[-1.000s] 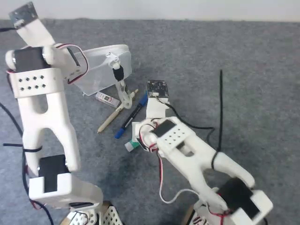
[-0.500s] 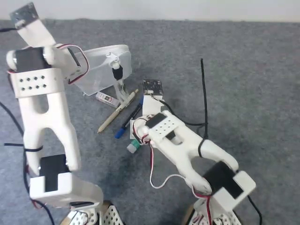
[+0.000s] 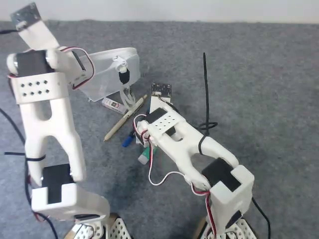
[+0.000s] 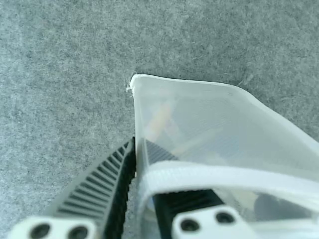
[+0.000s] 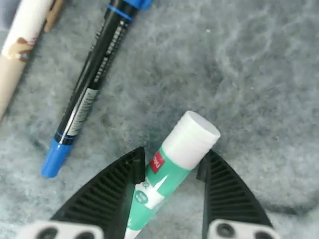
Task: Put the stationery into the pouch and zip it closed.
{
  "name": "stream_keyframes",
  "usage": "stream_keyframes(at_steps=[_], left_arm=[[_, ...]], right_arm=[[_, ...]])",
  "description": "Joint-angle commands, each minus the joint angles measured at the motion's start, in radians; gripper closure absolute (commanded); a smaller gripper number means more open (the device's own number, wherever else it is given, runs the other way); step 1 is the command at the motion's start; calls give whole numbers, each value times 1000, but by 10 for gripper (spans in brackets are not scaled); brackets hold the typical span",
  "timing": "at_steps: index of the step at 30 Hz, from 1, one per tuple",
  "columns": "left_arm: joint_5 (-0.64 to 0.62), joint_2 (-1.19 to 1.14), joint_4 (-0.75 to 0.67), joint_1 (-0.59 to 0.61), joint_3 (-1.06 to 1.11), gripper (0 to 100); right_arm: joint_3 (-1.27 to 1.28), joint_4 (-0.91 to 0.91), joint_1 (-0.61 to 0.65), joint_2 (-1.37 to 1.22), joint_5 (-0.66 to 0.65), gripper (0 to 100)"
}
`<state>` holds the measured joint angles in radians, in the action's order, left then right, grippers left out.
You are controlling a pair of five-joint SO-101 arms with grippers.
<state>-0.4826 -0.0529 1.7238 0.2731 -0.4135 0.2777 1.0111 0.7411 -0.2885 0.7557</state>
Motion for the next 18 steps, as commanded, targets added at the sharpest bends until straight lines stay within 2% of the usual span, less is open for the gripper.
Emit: stream_keyframes(at_steps=[1, 6, 12, 18], left_arm=[[-6, 6, -5, 6, -5, 990], [-6, 6, -5, 6, -5, 990], [-6, 6, -3, 6, -5, 990], [-6, 6, -2, 5, -4, 990]], right_arm=[[-25, 31, -33, -2, 15, 879], [-26, 27, -88, 4, 11, 993], [-44, 70, -93, 13, 9, 992], [-123, 225, -94, 64, 8, 992]])
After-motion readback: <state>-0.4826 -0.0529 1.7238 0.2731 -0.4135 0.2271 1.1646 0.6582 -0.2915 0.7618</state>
